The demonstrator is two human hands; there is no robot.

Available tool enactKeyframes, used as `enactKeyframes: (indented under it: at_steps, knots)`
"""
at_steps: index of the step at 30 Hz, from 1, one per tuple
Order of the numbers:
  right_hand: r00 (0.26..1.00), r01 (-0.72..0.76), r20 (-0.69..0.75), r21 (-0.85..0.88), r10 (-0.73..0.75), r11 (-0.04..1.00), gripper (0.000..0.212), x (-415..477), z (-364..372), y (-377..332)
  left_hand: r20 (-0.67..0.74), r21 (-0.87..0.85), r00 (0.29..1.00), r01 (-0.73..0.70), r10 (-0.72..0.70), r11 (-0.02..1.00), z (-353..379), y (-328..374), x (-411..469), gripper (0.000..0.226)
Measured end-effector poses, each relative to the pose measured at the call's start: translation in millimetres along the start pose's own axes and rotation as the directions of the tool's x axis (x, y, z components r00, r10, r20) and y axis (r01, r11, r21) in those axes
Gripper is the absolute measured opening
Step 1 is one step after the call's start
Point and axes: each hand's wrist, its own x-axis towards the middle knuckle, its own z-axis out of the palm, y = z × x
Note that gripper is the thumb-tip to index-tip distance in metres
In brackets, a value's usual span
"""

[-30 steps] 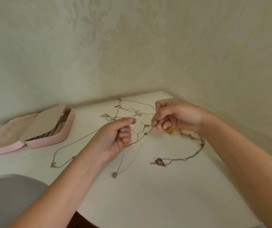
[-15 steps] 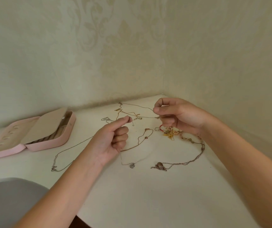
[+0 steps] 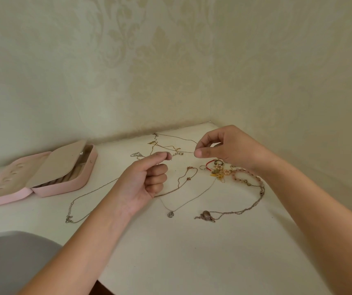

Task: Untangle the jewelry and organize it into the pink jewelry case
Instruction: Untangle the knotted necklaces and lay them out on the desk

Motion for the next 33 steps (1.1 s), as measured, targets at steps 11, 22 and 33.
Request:
enactKeyframes:
  at_steps: [11,22,33]
  knots:
    - [0.996,0.064,-0.068,0.088,-0.058,0.994,0.012,-3,2,-9,0.02,-0.136,0.999,-0.034,0.037,0.99,4,2,0,0.007]
    - [0.995,0.075,-0.079,0.105,-0.067,0.992,0.003,-6,9,-13,0.086,0.036,0.992,-0.097,0.093,0.995,2,1,-6,0.01]
    - [0.998,0.057,0.017,0.273,-0.065,0.96,0.016,-8,22,-14,0.09,0.201,0.95,-0.311,0.298,0.929,5,4,-13,0.015]
